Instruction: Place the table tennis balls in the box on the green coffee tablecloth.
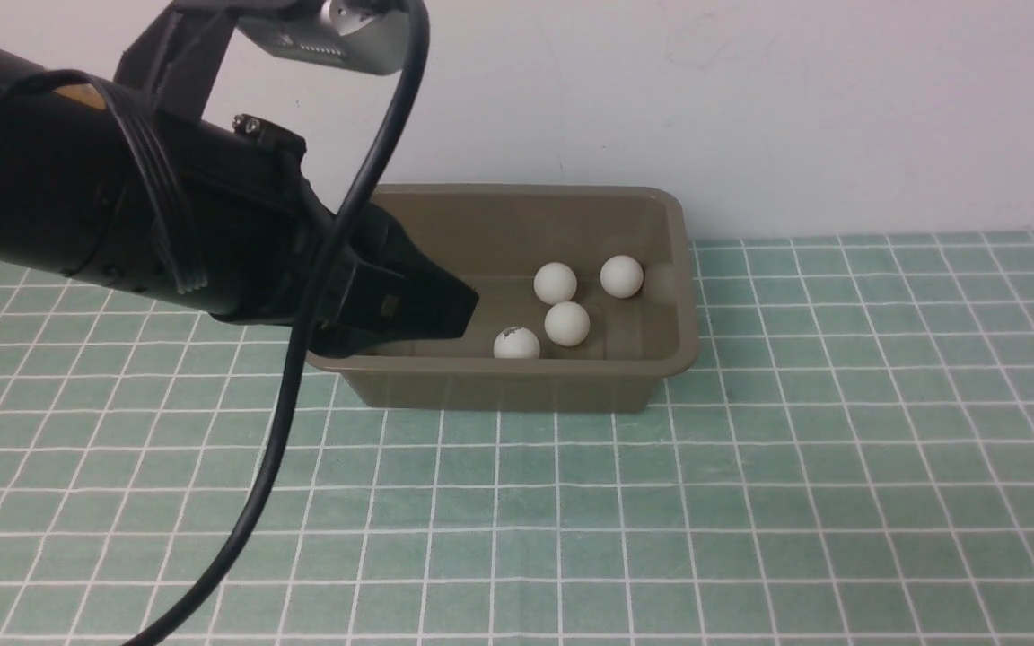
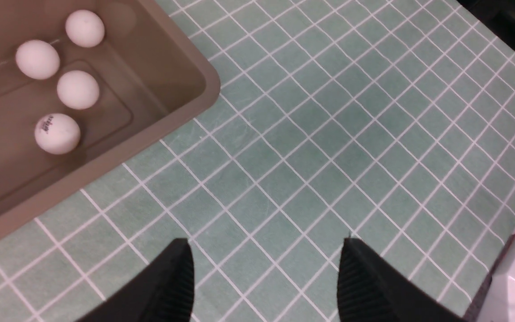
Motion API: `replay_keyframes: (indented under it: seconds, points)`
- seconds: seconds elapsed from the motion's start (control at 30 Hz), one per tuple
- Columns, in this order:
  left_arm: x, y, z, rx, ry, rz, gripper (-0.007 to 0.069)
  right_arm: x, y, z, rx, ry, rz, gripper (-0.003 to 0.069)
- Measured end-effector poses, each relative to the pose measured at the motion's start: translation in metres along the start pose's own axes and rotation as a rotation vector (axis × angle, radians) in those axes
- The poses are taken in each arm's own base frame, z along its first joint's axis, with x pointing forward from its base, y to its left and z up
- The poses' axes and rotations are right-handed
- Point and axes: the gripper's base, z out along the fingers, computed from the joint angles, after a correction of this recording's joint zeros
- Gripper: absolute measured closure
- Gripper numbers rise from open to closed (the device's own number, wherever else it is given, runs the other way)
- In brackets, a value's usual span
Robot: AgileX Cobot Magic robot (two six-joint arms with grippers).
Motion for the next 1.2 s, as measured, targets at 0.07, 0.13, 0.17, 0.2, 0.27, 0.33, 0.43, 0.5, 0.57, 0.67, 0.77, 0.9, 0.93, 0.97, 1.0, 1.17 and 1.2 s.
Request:
replay_keyframes:
  seconds: [0.07,0.13,0.17,0.2,0.27,0.33,0.43,0.5,0.57,0.67,0.77,0.9,0.93,0.97,1.0,1.17,1.2]
  points:
    - [0.000,0.000,0.000,0.005,0.001,0.000,0.0230,0.012,0.003,0.001,-0.027,0.079,0.002,0.0207]
    - [0.001,-0.001,0.000,0.014,0.012,0.005,0.0230,0.017,0.005,0.001,-0.045,0.119,0.010,0.0207]
    - [0.001,-0.002,0.000,0.018,0.014,0.004,0.0230,0.020,0.007,0.001,-0.058,0.146,0.016,0.0207]
    - [0.001,-0.002,0.000,0.023,0.012,0.008,0.0230,0.022,0.008,0.001,-0.068,0.167,0.020,0.0207]
    - [0.001,-0.003,0.000,0.030,0.009,0.016,0.0230,0.022,0.008,0.000,-0.072,0.175,0.022,0.0207]
    - [0.001,-0.003,0.000,0.033,0.007,0.020,0.0230,0.022,0.008,0.000,-0.073,0.176,0.023,0.0207]
    - [0.001,-0.003,0.000,0.033,0.006,0.019,0.0230,0.022,0.008,0.000,-0.074,0.176,0.026,0.0207]
    - [0.000,-0.003,0.000,0.029,-0.003,0.021,0.0230,0.022,0.008,0.000,-0.075,0.176,0.026,0.0207]
    - [-0.003,-0.002,0.000,0.021,-0.033,0.039,0.0230,0.022,0.008,0.000,-0.075,0.176,0.026,0.0207]
    - [-0.013,-0.001,-0.001,0.001,-0.142,0.086,0.0230,0.022,0.008,0.000,-0.075,0.176,0.026,0.0207]
    - [-0.026,0.001,-0.003,-0.017,-0.286,0.079,0.0230,0.022,0.008,0.000,-0.075,0.176,0.026,0.0207]
    - [-0.035,0.003,-0.004,-0.020,-0.392,0.024,0.0230,0.022,0.008,0.000,-0.076,0.177,0.026,0.0207]
    - [-0.036,0.003,-0.004,-0.018,-0.401,0.017,0.0230,0.022,0.008,0.000,-0.076,0.177,0.026,0.0207]
    - [-0.037,0.003,-0.004,-0.019,-0.406,0.015,0.0230,0.022,0.008,0.000,-0.076,0.177,0.026,0.0207]
    - [-0.037,0.004,-0.004,-0.021,-0.414,0.017,0.0230,0.022,0.008,0.000,-0.076,0.177,0.026,0.0207]
    - [-0.039,0.005,-0.004,-0.035,-0.427,0.038,0.0230,0.022,0.008,0.000,-0.076,0.177,0.026,0.0207]
    - [-0.038,0.005,-0.004,-0.042,-0.425,0.053,0.0230,0.022,0.008,0.000,-0.076,0.177,0.026,0.0207]
